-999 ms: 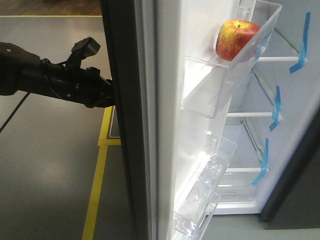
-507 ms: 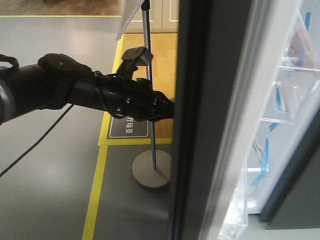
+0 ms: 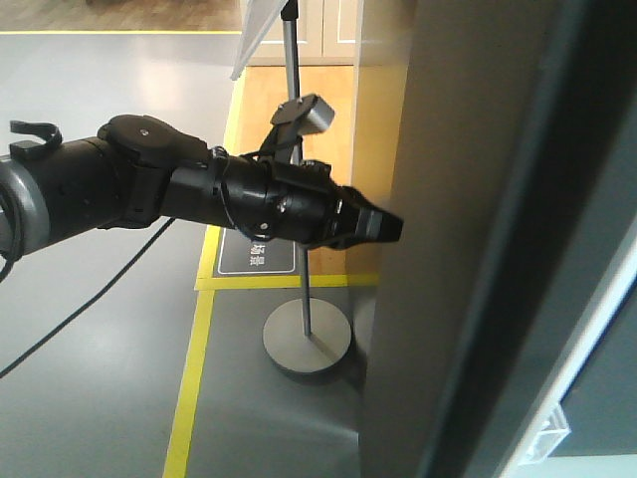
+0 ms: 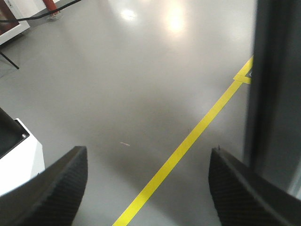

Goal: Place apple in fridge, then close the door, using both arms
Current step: 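Push the refrigerator door shut with the left gripper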

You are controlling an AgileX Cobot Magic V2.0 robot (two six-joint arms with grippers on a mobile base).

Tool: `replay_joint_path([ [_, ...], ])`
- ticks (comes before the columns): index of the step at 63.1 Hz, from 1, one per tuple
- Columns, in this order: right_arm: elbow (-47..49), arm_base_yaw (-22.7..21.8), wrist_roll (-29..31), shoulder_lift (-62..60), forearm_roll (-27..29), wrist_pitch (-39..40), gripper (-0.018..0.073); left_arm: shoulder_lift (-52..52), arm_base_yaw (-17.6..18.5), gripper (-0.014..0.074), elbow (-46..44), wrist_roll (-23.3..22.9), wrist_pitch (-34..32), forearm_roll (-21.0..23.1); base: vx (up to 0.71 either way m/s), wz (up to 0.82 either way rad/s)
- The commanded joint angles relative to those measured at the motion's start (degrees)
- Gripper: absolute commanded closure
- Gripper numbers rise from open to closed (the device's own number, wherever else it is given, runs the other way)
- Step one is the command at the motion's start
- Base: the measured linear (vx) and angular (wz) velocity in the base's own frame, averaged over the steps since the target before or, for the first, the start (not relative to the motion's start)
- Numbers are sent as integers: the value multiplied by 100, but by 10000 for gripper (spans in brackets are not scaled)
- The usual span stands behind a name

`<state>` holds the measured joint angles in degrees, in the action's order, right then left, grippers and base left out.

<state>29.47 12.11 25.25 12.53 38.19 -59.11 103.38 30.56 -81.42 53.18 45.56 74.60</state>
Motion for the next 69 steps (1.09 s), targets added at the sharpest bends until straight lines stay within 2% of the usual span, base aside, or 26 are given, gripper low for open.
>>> replay_joint_path([
  [1,136,-2,10,75,217,278,43,-289,116,603,-138,411,-269,826,0,0],
  [14,136,-2,10,75,217,278,43,-102,380,603,-249,559,-500,1232,0,0],
  [37,136,-2,10,75,217,278,43,650,899,603,-1192,564,-710,1256,0,0],
  [60,136,-2,10,75,217,278,43,1414,1126,603,-2205,564,-1057,1256,0,0],
  [69,136,-2,10,75,217,278,43,1754,1239,603,-2695,564,-1103,1399,0,0],
])
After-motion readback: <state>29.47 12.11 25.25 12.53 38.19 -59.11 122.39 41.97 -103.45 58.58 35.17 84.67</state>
